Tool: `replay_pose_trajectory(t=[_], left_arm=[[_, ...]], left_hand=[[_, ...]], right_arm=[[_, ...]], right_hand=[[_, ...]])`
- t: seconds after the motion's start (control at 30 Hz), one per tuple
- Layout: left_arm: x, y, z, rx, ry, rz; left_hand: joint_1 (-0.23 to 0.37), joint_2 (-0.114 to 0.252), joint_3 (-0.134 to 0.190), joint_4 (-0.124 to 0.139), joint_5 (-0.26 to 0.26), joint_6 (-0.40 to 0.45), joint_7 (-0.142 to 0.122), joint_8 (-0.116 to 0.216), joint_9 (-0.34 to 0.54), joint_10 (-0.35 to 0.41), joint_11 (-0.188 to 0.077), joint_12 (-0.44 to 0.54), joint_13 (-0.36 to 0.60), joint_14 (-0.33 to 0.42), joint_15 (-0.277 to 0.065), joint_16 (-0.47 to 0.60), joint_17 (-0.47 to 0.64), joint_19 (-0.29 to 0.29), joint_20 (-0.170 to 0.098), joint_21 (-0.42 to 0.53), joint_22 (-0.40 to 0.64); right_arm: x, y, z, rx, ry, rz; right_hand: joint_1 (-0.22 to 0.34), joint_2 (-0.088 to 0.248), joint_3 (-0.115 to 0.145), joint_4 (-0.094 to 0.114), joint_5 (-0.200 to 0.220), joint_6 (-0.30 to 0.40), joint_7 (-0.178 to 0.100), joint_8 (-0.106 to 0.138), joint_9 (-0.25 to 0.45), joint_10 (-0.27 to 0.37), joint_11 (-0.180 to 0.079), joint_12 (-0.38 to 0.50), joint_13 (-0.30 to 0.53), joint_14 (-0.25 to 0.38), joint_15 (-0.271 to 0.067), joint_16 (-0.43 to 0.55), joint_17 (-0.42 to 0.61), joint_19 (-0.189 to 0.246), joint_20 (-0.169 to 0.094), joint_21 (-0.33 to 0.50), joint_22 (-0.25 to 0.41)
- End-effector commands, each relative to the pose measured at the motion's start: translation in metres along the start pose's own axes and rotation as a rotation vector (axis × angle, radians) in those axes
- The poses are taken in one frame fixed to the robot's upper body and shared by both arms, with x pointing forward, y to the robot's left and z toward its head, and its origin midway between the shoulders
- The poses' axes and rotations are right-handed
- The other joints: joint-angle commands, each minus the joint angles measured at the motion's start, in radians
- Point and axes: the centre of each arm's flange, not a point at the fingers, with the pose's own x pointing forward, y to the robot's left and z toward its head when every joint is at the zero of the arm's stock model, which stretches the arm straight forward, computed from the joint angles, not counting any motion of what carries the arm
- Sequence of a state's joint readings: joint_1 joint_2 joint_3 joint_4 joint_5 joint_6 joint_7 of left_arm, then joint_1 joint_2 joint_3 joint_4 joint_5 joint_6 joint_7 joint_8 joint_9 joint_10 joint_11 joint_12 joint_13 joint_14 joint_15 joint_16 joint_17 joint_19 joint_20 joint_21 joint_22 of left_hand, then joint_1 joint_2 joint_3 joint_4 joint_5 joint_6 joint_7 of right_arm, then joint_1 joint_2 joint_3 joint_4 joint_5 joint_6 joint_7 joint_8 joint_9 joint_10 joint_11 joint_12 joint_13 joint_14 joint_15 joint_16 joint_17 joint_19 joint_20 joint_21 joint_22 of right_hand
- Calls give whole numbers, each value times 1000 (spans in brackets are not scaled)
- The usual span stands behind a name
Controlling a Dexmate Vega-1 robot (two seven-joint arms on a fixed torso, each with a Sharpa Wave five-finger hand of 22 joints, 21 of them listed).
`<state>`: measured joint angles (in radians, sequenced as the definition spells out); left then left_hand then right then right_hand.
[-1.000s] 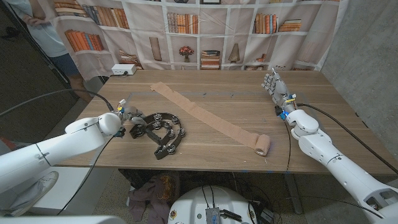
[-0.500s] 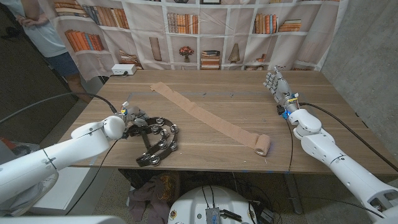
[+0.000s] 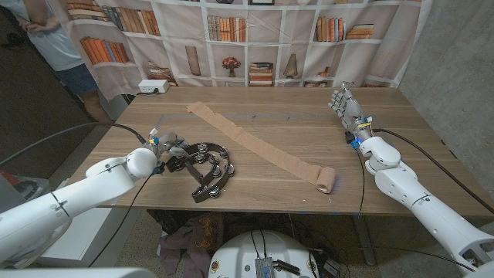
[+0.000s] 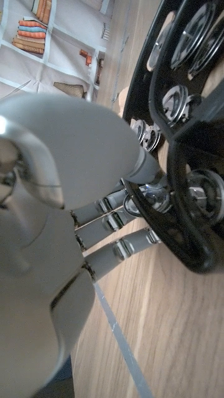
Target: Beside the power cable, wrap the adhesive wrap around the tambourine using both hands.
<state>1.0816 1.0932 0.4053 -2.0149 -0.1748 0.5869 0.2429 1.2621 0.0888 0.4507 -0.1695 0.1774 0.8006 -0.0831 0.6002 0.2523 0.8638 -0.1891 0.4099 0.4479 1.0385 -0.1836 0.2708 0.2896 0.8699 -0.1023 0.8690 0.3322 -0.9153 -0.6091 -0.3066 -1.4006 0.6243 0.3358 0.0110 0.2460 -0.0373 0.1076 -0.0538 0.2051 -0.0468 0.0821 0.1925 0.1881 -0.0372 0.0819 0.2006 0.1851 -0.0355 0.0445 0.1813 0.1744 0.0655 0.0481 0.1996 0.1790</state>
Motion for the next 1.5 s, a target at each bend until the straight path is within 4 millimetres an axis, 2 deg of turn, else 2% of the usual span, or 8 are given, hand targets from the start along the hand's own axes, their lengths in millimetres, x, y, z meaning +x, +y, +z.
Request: replay_pose_trajectory(t=[0.03, 0.13, 0.27, 0.4, 0.77, 1.23, 1.5], left_arm=[[1, -11, -4, -294, -46, 60], [3, -16, -7, -413, -60, 65], [5, -16, -3, -390, -69, 59], [5, -13, -2, -464, -95, 65], [5, -9, 6, -507, -129, 97], [6, -9, 5, -596, -151, 128], [12, -21, 12, -661, -193, 140]], left_hand=[[38, 32, 16, 4, -1, 23, 34, 5, 2, 7, 9, -8, 2, 82, -46, 0, -2, 6, -100, 1, -8], [38, 31, 18, 6, -2, 23, 35, 4, 1, 7, 12, -9, 3, 83, -46, -2, -5, 6, -100, 2, -13], [39, 31, 20, 7, -2, 21, 37, 4, 2, 8, 11, -10, 4, 85, -46, -4, -8, 6, -100, 3, -18], [39, 29, 23, 9, -3, 18, 36, 2, 3, 7, 13, -13, 6, 87, -45, -4, -9, 5, -100, 5, -26], [39, 27, 28, 11, -3, 16, 38, 2, 6, 8, 13, -16, 9, 91, -46, -3, -8, 6, -101, 11, -39], [38, 25, 33, 14, -4, 12, 34, 0, 8, 10, 7, -20, 13, 95, -46, -2, -7, 8, -102, 19, -54], [36, 24, 37, 17, -4, 12, 32, -1, 10, 12, 6, -25, 12, 97, -46, -2, -5, 9, -102, 24, -65]], right_arm=[[-5, 0, 2, 0, -2, -8], [-7, -1, 4, -11, -5, -6], [-7, -1, 5, -12, -2, -10], [-7, 0, 5, -18, -2, -7], [-2, 4, 1, -3, 2, -6], [4, 10, 3, -6, 10, 14], [8, 17, 6, -16, 11, 26]], right_hand=[[2, 12, -1, -1, -1, -6, 3, 4, 5, 1, -5, 7, 0, -1, -5, 4, 5, 10, 1, 0, 1], [2, 13, -2, -1, -1, -6, 4, 5, 5, 1, -4, 7, 0, 0, -5, 4, 5, 10, 0, 0, 1], [3, 13, -2, -1, -1, -6, 3, 4, 5, 2, -4, 7, 0, 0, -6, 4, 5, 10, 0, 0, 1], [3, 14, -2, -1, -1, -7, 3, 4, 5, 1, -4, 7, 0, 0, -6, 4, 5, 10, 0, -1, 1], [4, 15, -2, -2, -1, -7, 3, 4, 5, 1, -5, 7, 0, 0, -6, 4, 5, 10, 0, -1, 1], [4, 16, -3, -3, -1, -7, 2, 5, 5, 1, -4, 7, 0, 0, -6, 4, 5, 11, -1, -1, 1], [4, 17, -4, -4, -1, -6, 3, 5, 5, 1, -5, 6, 0, 0, -7, 4, 5, 11, -1, -1, 1]])
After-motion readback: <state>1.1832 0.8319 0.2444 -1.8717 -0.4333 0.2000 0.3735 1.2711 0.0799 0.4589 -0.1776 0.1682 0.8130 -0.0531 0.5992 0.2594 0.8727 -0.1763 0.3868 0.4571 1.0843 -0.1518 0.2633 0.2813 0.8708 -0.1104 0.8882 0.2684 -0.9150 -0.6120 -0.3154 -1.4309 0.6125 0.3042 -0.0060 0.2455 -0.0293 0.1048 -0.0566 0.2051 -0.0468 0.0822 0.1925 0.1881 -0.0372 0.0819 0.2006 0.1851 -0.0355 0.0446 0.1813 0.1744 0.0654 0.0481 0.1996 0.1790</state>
